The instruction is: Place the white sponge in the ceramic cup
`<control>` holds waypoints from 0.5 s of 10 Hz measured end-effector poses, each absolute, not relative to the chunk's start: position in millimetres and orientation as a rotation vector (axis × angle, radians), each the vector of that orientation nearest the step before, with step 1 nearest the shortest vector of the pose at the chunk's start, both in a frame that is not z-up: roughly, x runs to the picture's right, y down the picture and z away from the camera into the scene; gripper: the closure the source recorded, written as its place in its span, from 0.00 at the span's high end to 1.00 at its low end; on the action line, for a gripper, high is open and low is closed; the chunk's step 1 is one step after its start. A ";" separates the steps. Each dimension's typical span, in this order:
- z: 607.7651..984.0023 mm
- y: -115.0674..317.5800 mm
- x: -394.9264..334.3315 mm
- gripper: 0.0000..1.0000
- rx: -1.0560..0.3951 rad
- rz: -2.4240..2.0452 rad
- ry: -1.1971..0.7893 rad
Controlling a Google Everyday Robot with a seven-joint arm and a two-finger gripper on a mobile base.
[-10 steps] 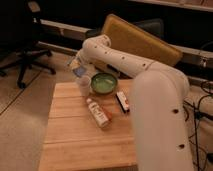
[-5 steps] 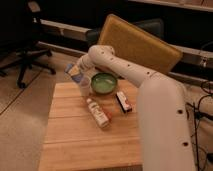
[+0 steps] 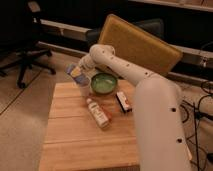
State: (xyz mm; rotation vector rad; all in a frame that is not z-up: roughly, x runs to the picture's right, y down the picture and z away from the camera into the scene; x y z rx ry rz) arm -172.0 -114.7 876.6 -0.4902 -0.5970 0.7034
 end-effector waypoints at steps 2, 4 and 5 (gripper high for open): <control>879.6 -115.1 -169.4 0.00 -0.509 0.723 -0.615; 880.8 -112.2 -168.3 0.00 -0.535 0.745 -0.635; 881.7 -110.4 -166.9 0.00 -0.544 0.753 -0.640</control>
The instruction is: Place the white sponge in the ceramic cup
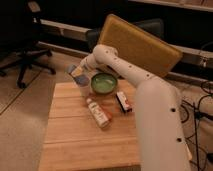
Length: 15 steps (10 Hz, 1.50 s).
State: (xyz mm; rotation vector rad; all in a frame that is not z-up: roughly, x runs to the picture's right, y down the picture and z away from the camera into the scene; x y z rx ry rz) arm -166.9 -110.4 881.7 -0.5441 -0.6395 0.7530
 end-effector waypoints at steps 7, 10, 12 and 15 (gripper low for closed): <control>889.1 -101.6 -154.9 0.43 -0.581 0.795 -0.648; 889.2 -101.5 -155.1 0.38 -0.581 0.795 -0.648; 889.1 -101.5 -155.0 0.45 -0.581 0.795 -0.648; 889.2 -101.5 -154.8 0.74 -0.581 0.795 -0.648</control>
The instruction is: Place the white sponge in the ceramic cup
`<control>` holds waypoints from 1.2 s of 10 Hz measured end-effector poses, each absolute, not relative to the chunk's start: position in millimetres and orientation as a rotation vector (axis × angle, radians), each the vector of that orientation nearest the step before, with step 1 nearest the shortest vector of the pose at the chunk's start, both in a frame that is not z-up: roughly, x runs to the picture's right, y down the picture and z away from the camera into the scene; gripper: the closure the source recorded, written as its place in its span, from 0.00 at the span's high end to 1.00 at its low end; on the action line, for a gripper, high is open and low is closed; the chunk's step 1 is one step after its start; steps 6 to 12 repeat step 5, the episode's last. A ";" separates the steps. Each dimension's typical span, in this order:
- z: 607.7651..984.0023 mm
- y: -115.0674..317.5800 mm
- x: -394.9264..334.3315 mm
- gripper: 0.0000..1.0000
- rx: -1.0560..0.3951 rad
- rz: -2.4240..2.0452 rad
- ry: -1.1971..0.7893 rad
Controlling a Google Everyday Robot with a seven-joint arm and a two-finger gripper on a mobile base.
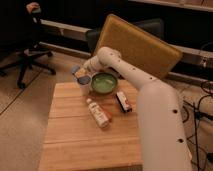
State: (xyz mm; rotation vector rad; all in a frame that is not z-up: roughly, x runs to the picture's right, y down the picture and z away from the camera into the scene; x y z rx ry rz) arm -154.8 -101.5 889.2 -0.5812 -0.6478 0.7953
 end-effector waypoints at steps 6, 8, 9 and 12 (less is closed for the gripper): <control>890.0 -100.7 -154.9 0.80 -0.582 0.796 -0.647; 890.0 -100.7 -154.9 0.80 -0.582 0.796 -0.647; 890.0 -100.7 -154.9 0.80 -0.582 0.796 -0.647; 890.0 -100.7 -154.9 0.80 -0.582 0.796 -0.647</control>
